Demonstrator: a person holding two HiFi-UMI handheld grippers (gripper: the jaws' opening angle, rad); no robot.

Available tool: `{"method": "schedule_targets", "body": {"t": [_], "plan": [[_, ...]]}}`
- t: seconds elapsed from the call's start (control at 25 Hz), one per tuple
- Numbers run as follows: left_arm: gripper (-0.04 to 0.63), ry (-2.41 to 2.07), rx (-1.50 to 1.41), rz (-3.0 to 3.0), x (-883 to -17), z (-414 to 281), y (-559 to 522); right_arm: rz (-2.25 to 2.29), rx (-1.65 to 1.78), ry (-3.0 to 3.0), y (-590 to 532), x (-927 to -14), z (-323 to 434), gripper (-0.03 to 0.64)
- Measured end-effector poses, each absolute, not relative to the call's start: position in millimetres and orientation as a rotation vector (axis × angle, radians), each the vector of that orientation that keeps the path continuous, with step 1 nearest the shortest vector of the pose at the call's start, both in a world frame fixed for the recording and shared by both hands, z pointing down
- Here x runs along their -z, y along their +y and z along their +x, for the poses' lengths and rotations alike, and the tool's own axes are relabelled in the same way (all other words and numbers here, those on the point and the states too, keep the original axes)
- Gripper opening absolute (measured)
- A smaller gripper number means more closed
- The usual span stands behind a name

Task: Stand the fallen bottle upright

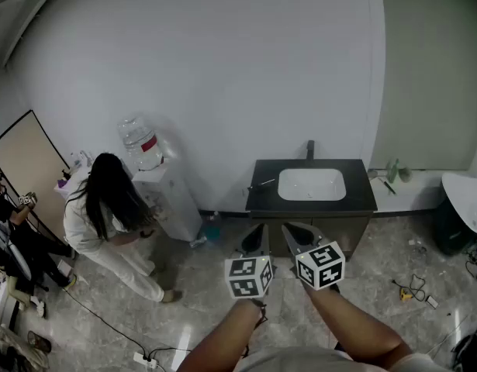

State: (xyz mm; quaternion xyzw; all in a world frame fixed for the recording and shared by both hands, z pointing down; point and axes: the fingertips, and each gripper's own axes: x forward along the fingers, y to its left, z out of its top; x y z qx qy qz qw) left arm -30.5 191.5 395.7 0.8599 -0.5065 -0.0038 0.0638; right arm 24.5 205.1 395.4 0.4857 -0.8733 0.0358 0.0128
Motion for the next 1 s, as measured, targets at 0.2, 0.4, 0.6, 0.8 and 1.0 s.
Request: {"method": "schedule_targets", "body": {"t": [0.2,0.4,0.6,0.8,1.0], "plan": [[0.009,-1.526,0.015,2.594,-399.1,-26.6,202.4,1.511,-0.118,-2.723,215.7,-399.3,27.5,0.0],[0.009,-1.529,0.004,2.583,-400.5,-25.8,205.5,1.508,-0.127,-2.728,218.4,-399.2,28.3,0.002],[0.009,-1.546,-0.013,2.57,-406.6,-17.0,209.5,1.499,-0.137,-2.759,223.5,-402.5,38.1,0.002],[0.009,-1.57,-0.025,2.538,-416.9,-1.7,211.7,1.461,-0.164,-2.794,224.8,-410.0,56.4,0.003],[0.009,-1.621,-0.024,2.498,-418.6,19.3,205.6,1.383,-0.168,-2.813,218.4,-412.8,81.6,0.008]]}}
